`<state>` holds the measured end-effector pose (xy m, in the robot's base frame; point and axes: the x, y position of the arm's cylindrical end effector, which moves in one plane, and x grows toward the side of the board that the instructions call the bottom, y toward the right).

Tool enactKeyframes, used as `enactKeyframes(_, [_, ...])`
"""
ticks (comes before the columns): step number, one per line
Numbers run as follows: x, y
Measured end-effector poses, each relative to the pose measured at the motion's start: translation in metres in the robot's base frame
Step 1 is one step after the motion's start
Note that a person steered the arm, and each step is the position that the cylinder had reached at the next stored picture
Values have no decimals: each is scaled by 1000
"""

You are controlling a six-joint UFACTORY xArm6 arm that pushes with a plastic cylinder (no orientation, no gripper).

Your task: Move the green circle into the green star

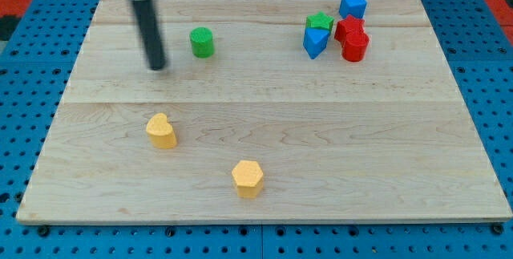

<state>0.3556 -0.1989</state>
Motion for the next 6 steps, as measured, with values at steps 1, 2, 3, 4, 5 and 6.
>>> enactKeyframes(1, [-30, 69])
enactKeyframes(2, [-30, 152])
enactKeyframes(3, [-38, 189])
enactKeyframes(4, [-71, 243])
enactKeyframes(5, [-53, 172])
enactKeyframes(6, [-2, 68])
